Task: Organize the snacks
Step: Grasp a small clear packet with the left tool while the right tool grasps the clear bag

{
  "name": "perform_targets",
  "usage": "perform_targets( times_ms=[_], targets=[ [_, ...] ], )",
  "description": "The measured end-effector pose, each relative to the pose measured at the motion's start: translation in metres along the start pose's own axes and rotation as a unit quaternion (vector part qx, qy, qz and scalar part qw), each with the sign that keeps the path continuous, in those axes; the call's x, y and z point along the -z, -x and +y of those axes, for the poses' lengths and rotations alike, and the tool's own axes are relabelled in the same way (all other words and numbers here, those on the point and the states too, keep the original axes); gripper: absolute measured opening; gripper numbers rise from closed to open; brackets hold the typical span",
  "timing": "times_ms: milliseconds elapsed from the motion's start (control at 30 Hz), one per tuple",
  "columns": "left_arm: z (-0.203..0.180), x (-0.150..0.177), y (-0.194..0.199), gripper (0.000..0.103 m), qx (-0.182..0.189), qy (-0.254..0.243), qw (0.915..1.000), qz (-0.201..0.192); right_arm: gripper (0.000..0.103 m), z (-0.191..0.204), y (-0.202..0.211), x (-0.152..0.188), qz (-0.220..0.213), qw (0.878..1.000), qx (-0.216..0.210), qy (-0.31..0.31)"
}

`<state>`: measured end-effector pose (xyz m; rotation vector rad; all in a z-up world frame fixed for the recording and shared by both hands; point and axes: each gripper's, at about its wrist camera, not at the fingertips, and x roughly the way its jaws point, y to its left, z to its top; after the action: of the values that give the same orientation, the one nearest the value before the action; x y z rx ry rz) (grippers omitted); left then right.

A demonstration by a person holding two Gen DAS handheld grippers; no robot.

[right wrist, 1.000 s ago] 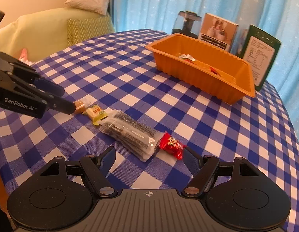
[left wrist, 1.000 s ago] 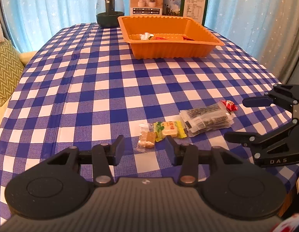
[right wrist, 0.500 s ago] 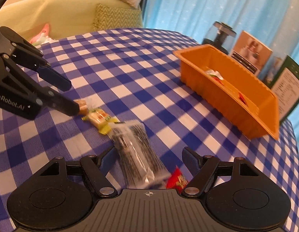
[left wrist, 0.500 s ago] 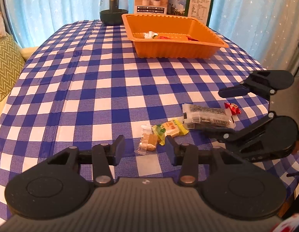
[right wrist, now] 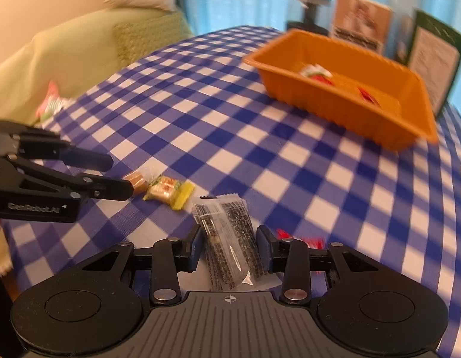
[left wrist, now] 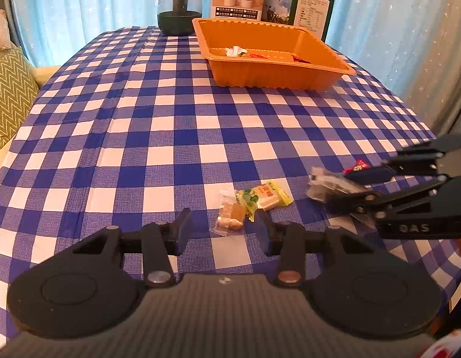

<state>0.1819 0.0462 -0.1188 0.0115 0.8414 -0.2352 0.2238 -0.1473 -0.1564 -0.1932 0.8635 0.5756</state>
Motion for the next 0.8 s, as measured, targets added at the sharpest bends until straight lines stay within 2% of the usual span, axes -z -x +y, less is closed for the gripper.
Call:
perform_targets(
  times_ms=[133,233,333,433,533,633,800],
  targets=[
    [-0.002,0.000,-0.001,0.041,0.003,-0.004,1.0000,0.000,0.041,0.005,0.007,0.010,-0.002,1.000,0.002,0.000],
    [-0.004,0.000,-0.003,0.041,0.002,-0.012,0.9999,0.000,0.048,0.009,0.004,0.014,0.002,1.000,0.005,0.020],
    [-0.006,-0.001,-0.005,0.040,-0.002,-0.024,0.9997,-0.002,0.049,0.009,0.002,0.015,0.000,1.000,0.004,0.022],
    [-0.006,-0.001,-0.007,0.040,-0.007,-0.036,0.9993,-0.004,0.049,0.007,0.002,0.016,0.000,1.000,0.002,0.011],
    [-0.005,-0.001,-0.009,0.038,-0.012,-0.045,0.9989,-0.003,0.040,0.003,0.005,0.014,0.001,1.000,-0.003,-0.011],
    [-0.006,-0.002,-0.012,0.035,-0.014,-0.051,0.9986,-0.002,0.040,0.001,0.006,0.013,0.000,1.000,-0.003,-0.022],
    [-0.011,-0.001,-0.017,0.029,-0.017,-0.070,0.9974,0.002,0.040,0.006,0.005,0.013,-0.001,1.000,0.008,-0.001]
  ],
)
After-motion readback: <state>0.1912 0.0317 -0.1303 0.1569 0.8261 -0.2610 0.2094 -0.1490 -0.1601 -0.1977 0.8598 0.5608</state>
